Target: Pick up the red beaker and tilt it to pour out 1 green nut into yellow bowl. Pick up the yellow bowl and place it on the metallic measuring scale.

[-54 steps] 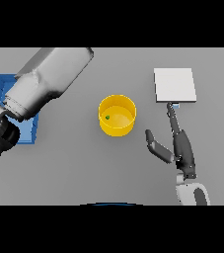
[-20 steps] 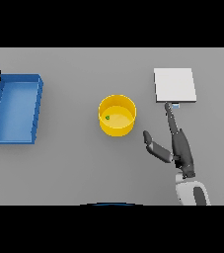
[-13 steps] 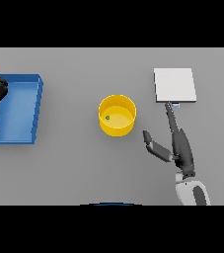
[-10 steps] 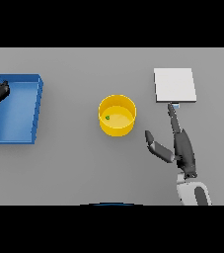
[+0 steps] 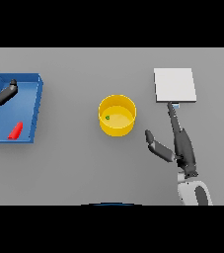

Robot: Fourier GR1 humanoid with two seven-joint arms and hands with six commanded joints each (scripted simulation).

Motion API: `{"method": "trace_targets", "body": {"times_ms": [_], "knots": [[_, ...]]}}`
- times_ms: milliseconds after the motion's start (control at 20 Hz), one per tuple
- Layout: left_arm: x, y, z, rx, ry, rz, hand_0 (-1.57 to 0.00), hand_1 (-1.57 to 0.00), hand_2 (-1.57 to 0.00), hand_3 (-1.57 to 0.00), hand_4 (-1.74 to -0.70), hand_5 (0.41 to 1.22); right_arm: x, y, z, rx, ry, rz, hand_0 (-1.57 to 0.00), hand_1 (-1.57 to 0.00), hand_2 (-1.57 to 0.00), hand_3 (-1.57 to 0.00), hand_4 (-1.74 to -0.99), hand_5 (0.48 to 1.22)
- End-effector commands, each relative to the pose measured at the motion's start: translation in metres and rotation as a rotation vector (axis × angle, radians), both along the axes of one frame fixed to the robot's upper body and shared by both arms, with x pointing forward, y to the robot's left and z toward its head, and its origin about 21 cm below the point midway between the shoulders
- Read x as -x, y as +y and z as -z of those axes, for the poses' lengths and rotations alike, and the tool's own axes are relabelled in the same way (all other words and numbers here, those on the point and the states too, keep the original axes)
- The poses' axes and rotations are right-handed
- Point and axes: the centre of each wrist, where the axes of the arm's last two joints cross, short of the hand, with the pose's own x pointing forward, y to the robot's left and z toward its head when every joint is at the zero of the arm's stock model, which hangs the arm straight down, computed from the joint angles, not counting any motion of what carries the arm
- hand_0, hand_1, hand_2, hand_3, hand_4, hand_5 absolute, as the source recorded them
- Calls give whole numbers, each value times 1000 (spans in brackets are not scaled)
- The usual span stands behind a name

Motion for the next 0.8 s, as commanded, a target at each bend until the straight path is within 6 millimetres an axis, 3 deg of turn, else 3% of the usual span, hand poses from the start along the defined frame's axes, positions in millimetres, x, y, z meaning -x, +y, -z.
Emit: {"method": "trace_targets", "body": {"times_ms": [0,100,250,400,600,750], "knots": [[1,0,1,-4,-8,8,-202,-166,-170,-160,-802,652,-2,0,-1,-3,3,-2,1,1,1,1,-1015,642],[-6,9,-16,-57,-173,100,-129,-106,-109,-102,-790,649,-3,6,-3,16,10,3,1,1,1,1,-1021,640],[-5,1,-1,-21,-88,47,-65,-54,-55,-52,-763,657,-13,-1,-11,114,38,-106,1,1,1,1,-1005,669],[-3,-5,2,5,-68,48,-33,-27,-28,-26,-746,662,-37,-7,-32,383,31,-239,1,1,1,1,-1071,678],[-2,-4,4,-5,-64,57,-13,-10,-11,-10,-733,677,-59,3,-49,674,-6,-395,1,1,1,1,-1174,674],[0,-3,-2,-7,-82,59,-6,-5,-5,-5,-737,689,-75,12,-58,828,-32,-507,1,1,1,1,-1207,674]]}}
